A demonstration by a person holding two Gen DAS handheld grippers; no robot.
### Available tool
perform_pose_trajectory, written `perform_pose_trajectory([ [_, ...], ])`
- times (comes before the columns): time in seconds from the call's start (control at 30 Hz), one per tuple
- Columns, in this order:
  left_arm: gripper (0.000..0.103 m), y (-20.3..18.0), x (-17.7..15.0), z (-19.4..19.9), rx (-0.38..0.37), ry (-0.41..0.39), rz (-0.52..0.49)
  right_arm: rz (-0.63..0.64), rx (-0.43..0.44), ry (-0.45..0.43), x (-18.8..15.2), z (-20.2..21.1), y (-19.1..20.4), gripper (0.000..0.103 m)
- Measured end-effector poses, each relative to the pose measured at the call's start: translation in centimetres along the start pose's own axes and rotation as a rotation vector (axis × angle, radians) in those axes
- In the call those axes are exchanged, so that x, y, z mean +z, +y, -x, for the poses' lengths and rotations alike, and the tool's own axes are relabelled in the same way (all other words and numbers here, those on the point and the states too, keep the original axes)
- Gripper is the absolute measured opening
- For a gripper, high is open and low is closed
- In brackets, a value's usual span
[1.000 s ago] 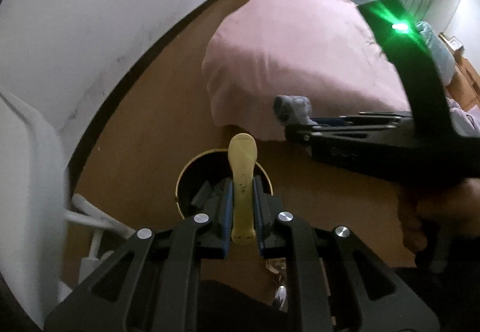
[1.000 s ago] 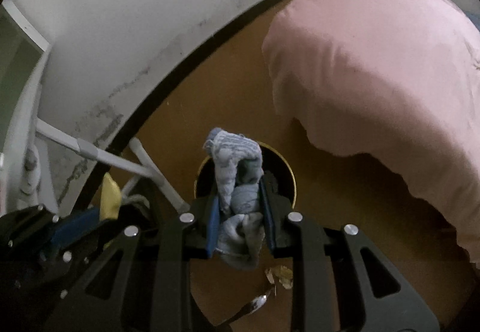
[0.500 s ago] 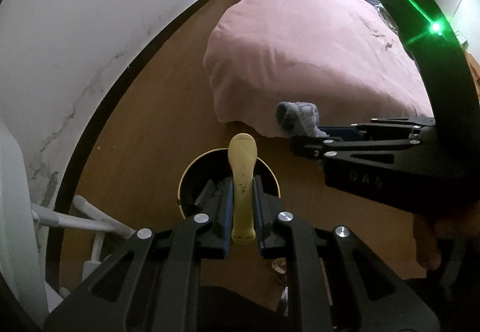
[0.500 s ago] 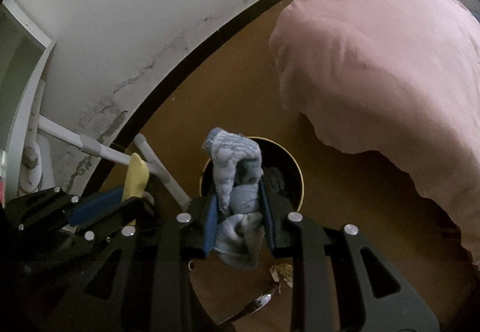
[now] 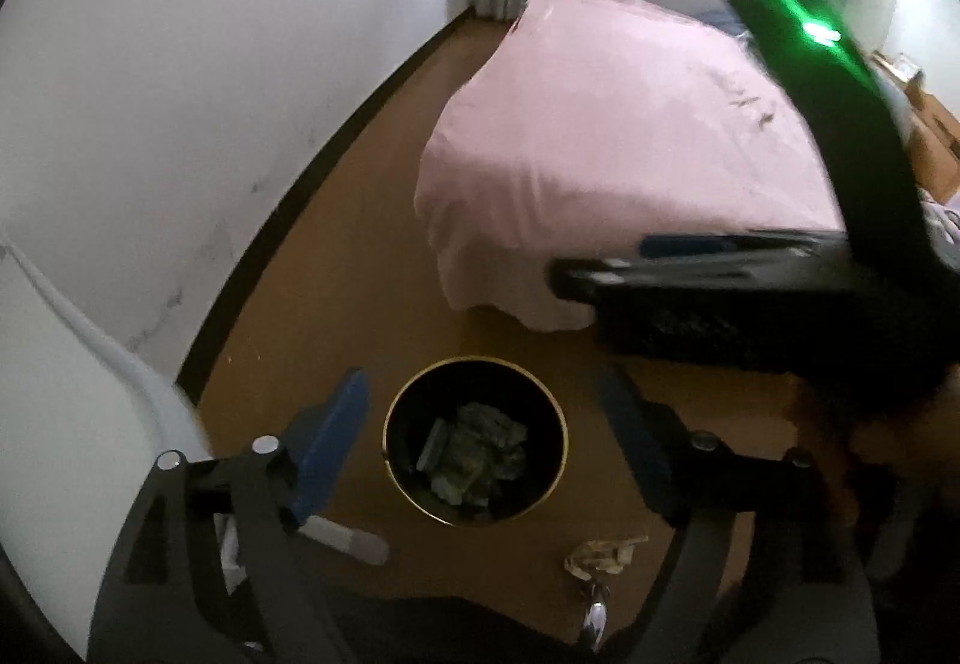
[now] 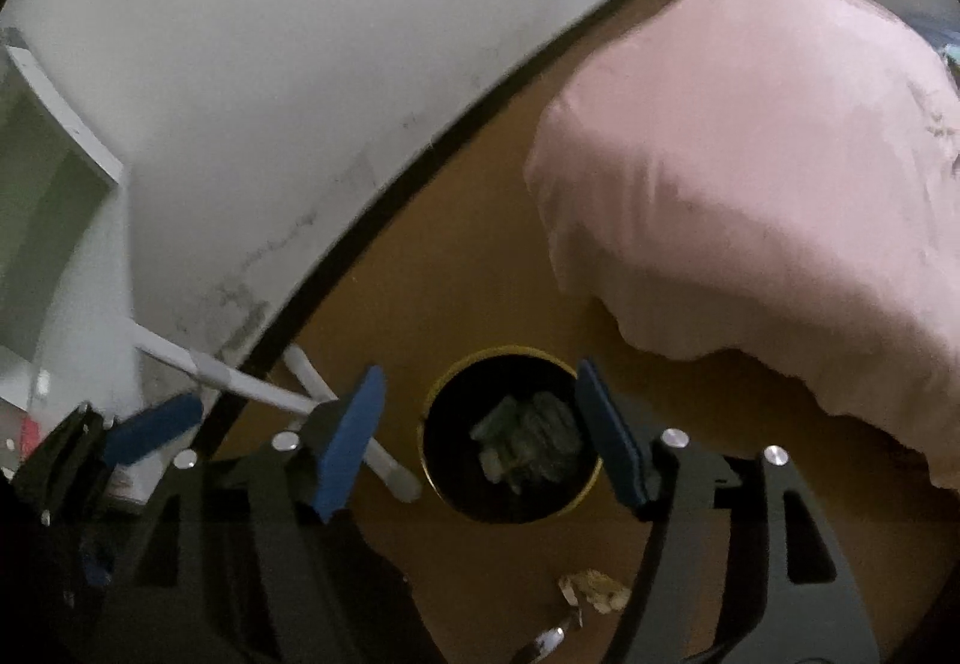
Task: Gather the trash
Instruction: 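Return both tools to the desk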
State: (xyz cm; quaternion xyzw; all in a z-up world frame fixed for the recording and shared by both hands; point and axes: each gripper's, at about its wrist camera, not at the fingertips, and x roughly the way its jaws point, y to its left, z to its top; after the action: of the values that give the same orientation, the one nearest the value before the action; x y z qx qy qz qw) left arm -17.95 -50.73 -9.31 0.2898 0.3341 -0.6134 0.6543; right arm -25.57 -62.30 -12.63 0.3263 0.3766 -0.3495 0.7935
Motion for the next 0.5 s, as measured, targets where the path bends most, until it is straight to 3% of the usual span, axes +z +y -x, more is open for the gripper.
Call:
perform_pose_trajectory([
  [0.03, 0.088, -0.2, 0.1, 1.3, 0.002, -0.016, -0.008, 0.010, 0.004, -0.026, 0.4, 1.1, 0.7, 0.072],
  [0.13, 0.092, 0.5, -0.5, 7.2, 0.028, -0.095, 0.001, 0.083, 0.036, -0.123, 0.8, 4.9, 4.2, 0.080],
  [0.23, 0.096, 2.7, -2.1, 12.8, 0.085, -0.156, 0.027, 0.187, 0.089, -0.160, 0.7, 7.2, 9.3, 0.082],
  [0.37, 0.096, 8.2, -6.1, 18.8, 0.277, -0.198, 0.136, 0.348, 0.186, -0.166, 0.0, 7.9, 18.0, 0.086],
  [0.5, 0.096, 15.2, -11.7, 23.5, 0.478, -0.166, 0.309, 0.514, 0.292, -0.119, -1.7, 7.0, 27.2, 0.086],
])
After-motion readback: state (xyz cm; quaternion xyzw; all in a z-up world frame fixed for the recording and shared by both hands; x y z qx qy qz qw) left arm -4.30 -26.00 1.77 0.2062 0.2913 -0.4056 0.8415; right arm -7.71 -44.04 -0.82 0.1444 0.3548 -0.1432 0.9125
